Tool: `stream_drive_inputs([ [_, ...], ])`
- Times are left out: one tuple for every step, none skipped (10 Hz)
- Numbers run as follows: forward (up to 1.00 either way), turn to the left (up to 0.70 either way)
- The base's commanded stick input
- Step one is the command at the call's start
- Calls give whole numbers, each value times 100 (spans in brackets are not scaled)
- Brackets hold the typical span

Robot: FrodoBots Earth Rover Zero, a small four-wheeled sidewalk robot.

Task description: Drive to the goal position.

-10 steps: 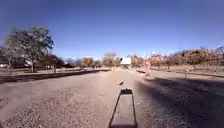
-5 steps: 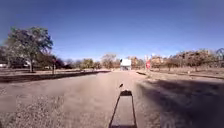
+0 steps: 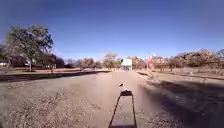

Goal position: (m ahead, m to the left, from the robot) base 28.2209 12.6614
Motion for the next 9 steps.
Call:
stream_drive_inputs([
  [70,0],
  [70,0],
  [70,0],
  [70,0],
  [70,0],
  [70,0],
  [70,0],
  [70,0],
  [70,0],
])
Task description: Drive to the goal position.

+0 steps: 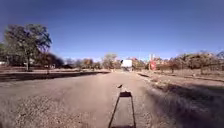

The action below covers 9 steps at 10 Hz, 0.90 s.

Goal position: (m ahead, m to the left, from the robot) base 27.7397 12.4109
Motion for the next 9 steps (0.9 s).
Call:
stream_drive_inputs([
  [70,0],
  [70,0],
  [70,0],
  [70,0],
  [70,0],
  [70,0],
  [70,0],
  [70,0],
  [70,0],
])
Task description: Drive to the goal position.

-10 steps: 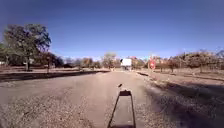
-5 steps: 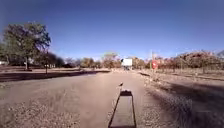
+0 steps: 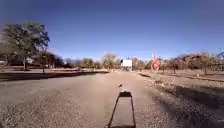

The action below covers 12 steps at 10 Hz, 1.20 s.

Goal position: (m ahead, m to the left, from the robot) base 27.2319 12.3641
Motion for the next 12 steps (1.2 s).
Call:
stream_drive_inputs([
  [70,0],
  [70,0],
  [70,0],
  [70,0],
  [70,0],
  [70,0],
  [70,0],
  [70,0],
  [70,0],
  [70,0],
  [70,0],
  [70,0],
])
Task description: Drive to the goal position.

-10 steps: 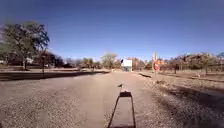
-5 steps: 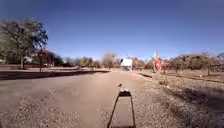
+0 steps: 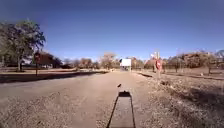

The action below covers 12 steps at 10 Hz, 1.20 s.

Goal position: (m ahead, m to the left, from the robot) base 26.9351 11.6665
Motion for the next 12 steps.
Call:
stream_drive_inputs([
  [70,0],
  [70,0],
  [70,0],
  [70,0],
  [70,0],
  [70,0],
  [70,0],
  [70,0],
  [70,0],
  [70,0],
  [70,0],
  [70,0],
])
